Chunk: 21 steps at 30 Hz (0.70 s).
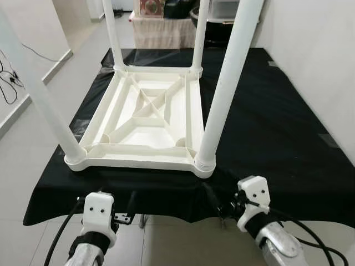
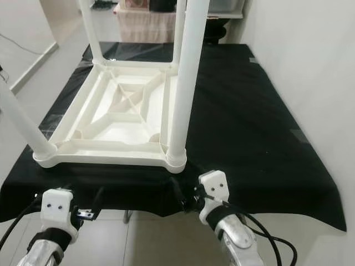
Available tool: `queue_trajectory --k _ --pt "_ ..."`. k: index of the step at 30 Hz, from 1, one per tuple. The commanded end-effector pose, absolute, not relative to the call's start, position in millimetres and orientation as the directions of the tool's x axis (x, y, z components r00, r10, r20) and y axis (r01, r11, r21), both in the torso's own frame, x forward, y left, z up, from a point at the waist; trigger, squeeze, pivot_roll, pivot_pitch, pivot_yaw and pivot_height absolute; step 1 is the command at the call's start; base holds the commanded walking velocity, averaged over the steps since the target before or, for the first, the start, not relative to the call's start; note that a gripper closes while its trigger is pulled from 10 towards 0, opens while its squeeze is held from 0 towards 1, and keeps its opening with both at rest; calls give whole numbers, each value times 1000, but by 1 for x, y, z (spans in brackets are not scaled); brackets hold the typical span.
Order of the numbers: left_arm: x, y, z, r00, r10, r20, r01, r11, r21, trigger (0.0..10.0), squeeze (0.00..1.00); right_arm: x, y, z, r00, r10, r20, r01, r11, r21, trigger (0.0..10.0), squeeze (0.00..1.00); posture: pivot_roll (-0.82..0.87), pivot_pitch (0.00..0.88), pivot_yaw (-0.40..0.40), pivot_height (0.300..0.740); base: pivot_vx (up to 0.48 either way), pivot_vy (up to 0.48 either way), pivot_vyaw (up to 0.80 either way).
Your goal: Building children table
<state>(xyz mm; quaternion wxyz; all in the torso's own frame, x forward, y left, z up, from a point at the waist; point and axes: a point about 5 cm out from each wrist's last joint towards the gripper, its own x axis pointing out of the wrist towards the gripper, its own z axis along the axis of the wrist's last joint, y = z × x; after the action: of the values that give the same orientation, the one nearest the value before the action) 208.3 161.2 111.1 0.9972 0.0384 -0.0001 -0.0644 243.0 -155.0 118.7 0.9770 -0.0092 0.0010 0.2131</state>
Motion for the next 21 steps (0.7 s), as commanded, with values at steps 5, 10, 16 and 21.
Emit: queue_trajectory --k 5,10,16,21 --pt "208 153 110 976 -215 -8 215 970 110 10000 0 241 -156 114 885 465 -9 -463 883 78 10000 0 -14 153 -26 740 275 0 0" --pt "208 152 111 975 -223 -7 223 969 107 10000 0 241 -155 115 867 498 -7 -496 864 87 10000 0 -14 154 -26 740 260 0 0" --pt "208 152 111 974 -225 -5 224 968 108 10000 0 240 -155 115 859 512 -7 -510 855 92 10000 0 -11 156 -27 740 259 0 0" --pt "208 152 111 974 -226 -2 225 969 107 10000 0 240 -155 115 842 539 -7 -536 839 96 10000 0 -10 158 -24 740 256 0 0"
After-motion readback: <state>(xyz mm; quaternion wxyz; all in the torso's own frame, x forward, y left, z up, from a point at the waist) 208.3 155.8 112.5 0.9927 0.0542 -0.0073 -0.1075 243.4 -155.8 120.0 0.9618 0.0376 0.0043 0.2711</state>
